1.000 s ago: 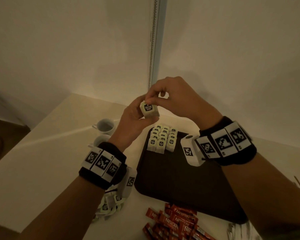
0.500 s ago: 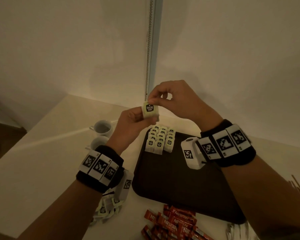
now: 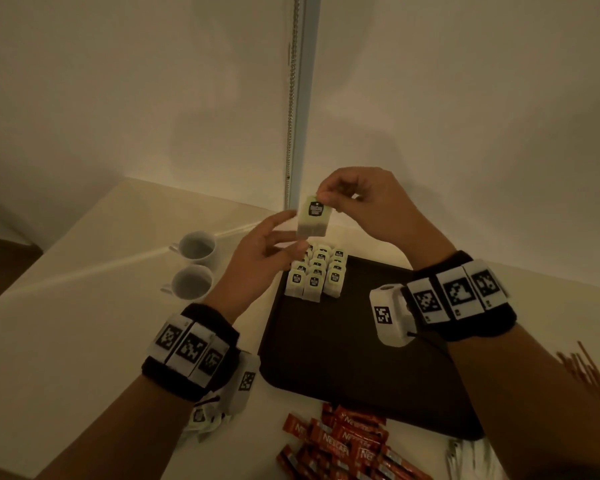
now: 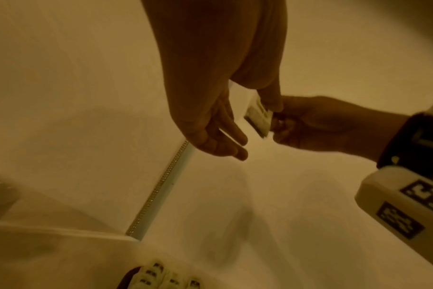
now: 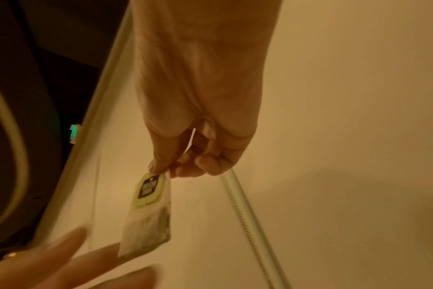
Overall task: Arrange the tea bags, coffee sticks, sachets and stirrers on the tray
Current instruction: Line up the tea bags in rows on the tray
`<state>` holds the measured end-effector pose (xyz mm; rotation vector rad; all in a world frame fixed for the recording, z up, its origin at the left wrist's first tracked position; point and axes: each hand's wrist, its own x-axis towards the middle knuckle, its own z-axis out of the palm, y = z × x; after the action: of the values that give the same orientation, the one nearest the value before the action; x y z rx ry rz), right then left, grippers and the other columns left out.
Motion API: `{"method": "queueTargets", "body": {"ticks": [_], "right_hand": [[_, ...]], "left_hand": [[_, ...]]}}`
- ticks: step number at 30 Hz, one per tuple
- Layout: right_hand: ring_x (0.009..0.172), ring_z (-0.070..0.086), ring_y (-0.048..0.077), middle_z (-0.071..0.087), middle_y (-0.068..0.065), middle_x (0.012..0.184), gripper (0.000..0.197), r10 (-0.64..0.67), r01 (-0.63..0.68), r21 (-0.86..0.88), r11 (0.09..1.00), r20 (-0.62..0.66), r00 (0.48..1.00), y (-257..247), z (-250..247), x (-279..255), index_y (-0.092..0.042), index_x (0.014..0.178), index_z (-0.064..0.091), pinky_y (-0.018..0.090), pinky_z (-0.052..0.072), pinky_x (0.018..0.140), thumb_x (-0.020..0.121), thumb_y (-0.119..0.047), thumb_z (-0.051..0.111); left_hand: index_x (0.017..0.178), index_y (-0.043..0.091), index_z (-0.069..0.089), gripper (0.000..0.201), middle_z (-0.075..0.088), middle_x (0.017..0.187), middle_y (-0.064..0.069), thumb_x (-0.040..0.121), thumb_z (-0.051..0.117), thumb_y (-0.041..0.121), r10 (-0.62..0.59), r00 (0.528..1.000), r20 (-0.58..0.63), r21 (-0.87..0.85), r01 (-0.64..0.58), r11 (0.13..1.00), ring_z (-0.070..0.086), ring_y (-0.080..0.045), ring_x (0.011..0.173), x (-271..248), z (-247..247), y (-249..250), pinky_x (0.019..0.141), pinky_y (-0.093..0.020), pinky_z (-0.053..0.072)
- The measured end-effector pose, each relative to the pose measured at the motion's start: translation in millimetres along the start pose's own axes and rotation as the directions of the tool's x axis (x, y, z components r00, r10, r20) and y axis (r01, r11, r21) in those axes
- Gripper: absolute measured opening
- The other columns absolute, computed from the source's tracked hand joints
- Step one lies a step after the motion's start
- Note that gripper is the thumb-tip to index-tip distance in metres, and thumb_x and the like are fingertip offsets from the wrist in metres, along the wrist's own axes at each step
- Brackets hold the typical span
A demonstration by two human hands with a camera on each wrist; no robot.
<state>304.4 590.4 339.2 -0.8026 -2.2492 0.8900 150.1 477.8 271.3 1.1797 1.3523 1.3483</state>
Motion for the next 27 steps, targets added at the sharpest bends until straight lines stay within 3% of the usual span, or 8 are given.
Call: {"method": "queueTargets", "body": {"ticks": [4,7,8,11,14,17,21,27], "right_hand": [[0.057,0.057,-0.004,0.064,-0.011,0.073,0.005,0.231,-0.231,0.040,0.972,-0.020,0.973,50.4,11.6,-25.5,-0.014,0.087,0.068,0.007,0.043,0.055,0.087,-0.010,0.064],[0.063,0.058,0.000,0.064,-0.006,0.078,0.005,0.407,-0.407,-0.006,0.913,0.027,0.913,96.4,33.6,-48.2,-0.014,0.090,0.067,0.006,0.045,0.055,0.088,-0.013,0.062],[0.065,0.058,0.001,0.063,-0.005,0.079,0.006,0.464,-0.464,-0.018,0.886,0.057,0.884,110.2,41.8,-55.7,-0.013,0.092,0.066,0.005,0.045,0.055,0.089,-0.013,0.061],[0.067,0.056,0.003,0.061,-0.004,0.080,0.013,0.571,-0.570,-0.047,0.820,0.129,0.811,143.4,62.8,-73.1,-0.007,0.100,0.064,0.005,0.045,0.054,0.091,-0.013,0.057],[0.071,0.057,0.005,0.062,0.002,0.087,0.016,0.637,-0.638,-0.047,0.768,0.161,0.754,165.2,76.8,-78.1,-0.006,0.105,0.063,0.012,0.045,0.055,0.092,-0.012,0.056],[0.070,0.057,0.007,0.061,0.004,0.088,0.014,0.655,-0.656,-0.042,0.753,0.132,0.744,176.2,85.6,-73.4,-0.005,0.103,0.061,0.013,0.046,0.055,0.091,-0.010,0.058],[0.073,0.058,0.015,0.062,0.009,0.090,0.010,0.645,-0.641,-0.079,0.764,0.052,0.763,185.3,92.6,-66.8,-0.002,0.098,0.060,0.017,0.049,0.061,0.089,-0.007,0.060],[0.085,0.058,0.017,0.065,0.012,0.097,0.009,0.633,-0.630,-0.110,0.769,-0.003,0.774,193.4,101.2,-62.4,-0.002,0.097,0.061,0.031,0.051,0.082,0.088,-0.006,0.061]], "left_hand": [[0.100,0.035,0.066,0.016,0.072,0.097,0.005,0.087,0.061,0.028,-0.121,0.993,0.014,0.170,0.117,0.978,0.068,-0.014,0.084,-36.6,-34.6,-36.4,0.073,-0.028,0.051],[0.094,0.037,0.068,0.022,0.072,0.094,0.003,0.074,0.062,0.044,-0.264,0.965,0.007,0.221,0.256,0.941,0.068,-0.014,0.078,-76.7,-59.8,-65.2,0.069,-0.024,0.050],[0.093,0.033,0.070,0.021,0.073,0.092,0.003,0.075,0.065,0.042,-0.316,0.949,-0.020,0.228,0.312,0.922,0.068,-0.015,0.078,-90.3,-67.5,-74.8,0.070,-0.026,0.050],[0.099,0.018,0.068,0.014,0.074,0.087,0.000,0.091,0.060,0.009,-0.465,0.876,-0.130,0.202,0.482,0.853,0.068,-0.025,0.078,-131.4,-87.5,-102.4,0.070,-0.029,0.051],[0.095,0.013,0.068,0.019,0.074,0.084,-0.009,0.091,0.055,0.000,-0.565,0.794,-0.224,0.162,0.602,0.782,0.064,-0.024,0.072,-163.8,-102.5,-120.9,0.067,-0.031,0.047],[0.096,0.009,0.067,0.018,0.073,0.082,-0.012,0.090,0.056,-0.003,-0.612,0.739,-0.281,0.109,0.658,0.745,0.059,-0.026,0.071,-183.7,-112.9,-127.4,0.065,-0.030,0.042],[0.096,0.014,0.067,0.023,0.073,0.085,-0.012,0.092,0.051,-0.002,-0.611,0.729,-0.309,0.118,0.667,0.736,0.060,-0.027,0.075,-195.0,-123.5,-128.4,0.068,-0.030,0.040],[0.098,0.012,0.066,0.020,0.074,0.080,-0.005,0.093,0.051,0.000,-0.599,0.721,-0.348,0.144,0.673,0.725,0.063,-0.029,0.073,-200.0,-131.7,-135.7,0.068,-0.031,0.042]]}}
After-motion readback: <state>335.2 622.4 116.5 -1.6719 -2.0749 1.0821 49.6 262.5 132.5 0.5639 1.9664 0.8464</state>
